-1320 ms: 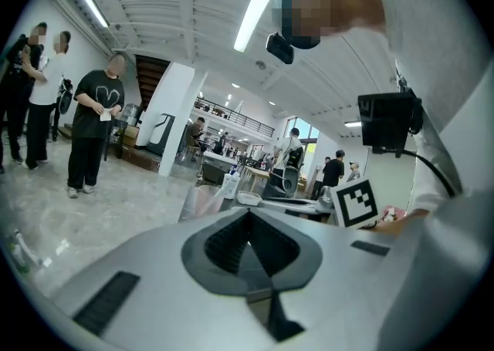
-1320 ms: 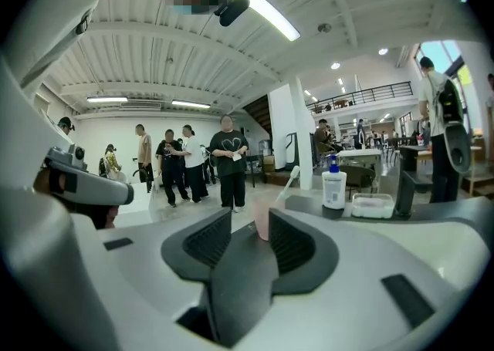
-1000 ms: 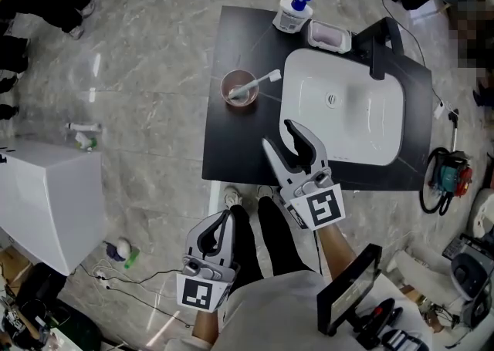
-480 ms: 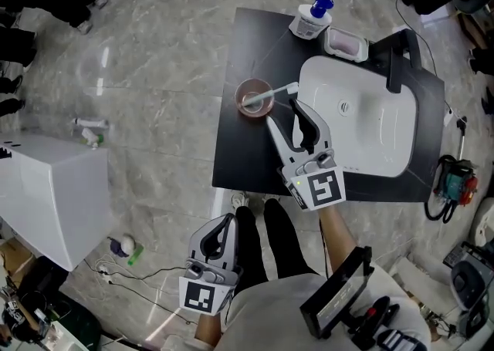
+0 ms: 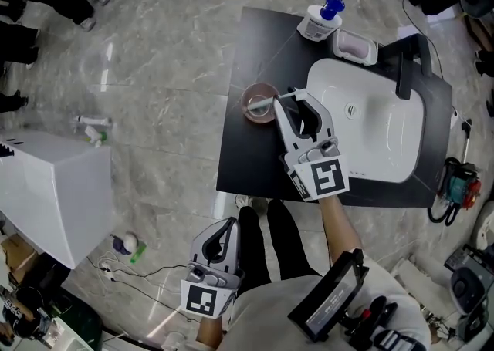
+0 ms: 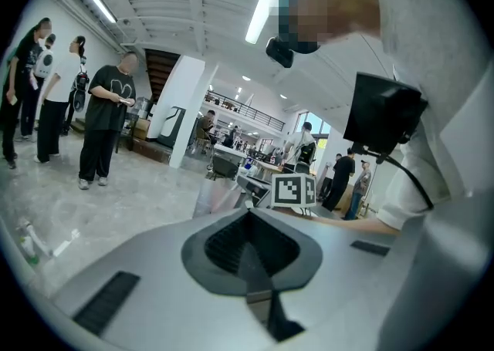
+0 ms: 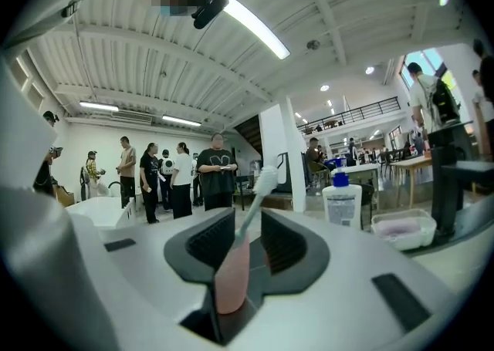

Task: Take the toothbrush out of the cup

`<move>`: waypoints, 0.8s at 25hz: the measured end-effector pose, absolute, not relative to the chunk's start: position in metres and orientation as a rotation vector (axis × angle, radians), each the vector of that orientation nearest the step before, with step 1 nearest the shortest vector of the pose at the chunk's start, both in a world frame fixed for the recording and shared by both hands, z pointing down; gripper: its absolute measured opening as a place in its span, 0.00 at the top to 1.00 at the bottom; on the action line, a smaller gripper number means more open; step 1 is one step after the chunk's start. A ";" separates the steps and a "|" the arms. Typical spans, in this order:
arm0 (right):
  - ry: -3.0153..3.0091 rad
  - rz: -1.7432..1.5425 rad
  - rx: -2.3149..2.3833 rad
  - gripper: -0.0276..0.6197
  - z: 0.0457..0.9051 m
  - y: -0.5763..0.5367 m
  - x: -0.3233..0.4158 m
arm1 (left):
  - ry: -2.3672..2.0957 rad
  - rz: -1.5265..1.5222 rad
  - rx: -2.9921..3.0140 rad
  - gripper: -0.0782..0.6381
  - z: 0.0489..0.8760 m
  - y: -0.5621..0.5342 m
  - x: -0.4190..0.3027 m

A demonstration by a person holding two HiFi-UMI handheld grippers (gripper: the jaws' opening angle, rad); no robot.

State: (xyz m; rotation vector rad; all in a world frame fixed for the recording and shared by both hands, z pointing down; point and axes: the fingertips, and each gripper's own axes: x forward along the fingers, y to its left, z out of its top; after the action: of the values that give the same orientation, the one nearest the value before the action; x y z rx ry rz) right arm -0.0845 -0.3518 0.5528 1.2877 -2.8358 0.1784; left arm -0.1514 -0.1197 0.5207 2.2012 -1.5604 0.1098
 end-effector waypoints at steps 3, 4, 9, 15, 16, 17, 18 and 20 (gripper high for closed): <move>-2.838 0.175 1.304 0.82 0.551 -0.353 -0.084 | -1.563 0.124 2.224 0.89 0.521 -0.119 -0.152; -2.845 0.180 1.300 0.83 0.551 -0.353 -0.085 | -1.564 0.130 2.231 0.89 0.521 -0.120 -0.152; -2.881 0.187 1.292 0.88 0.542 -0.349 -0.088 | -1.542 0.114 2.143 0.89 0.524 -0.116 -0.150; -2.864 0.133 1.289 0.92 0.535 -0.342 -0.091 | -1.573 0.133 2.219 0.89 0.516 -0.115 -0.155; -2.863 0.126 1.289 0.92 0.534 -0.341 -0.091 | -1.578 0.129 2.233 0.89 0.515 -0.114 -0.156; -2.862 0.118 1.291 0.92 0.532 -0.340 -0.091 | -1.582 0.124 2.240 0.89 0.513 -0.114 -0.156; -2.862 0.111 1.294 0.92 0.531 -0.340 -0.091 | -1.583 0.118 2.238 0.88 0.513 -0.113 -0.156; -2.864 0.104 1.305 0.92 0.528 -0.339 -0.090 | -1.579 0.111 2.222 0.89 0.512 -0.111 -0.156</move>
State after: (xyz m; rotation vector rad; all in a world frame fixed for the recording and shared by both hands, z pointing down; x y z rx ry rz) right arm -0.0897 -0.3389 0.5278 1.3049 -2.8637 0.1044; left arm -0.1557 -0.1113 0.5121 2.2225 -1.5786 0.1109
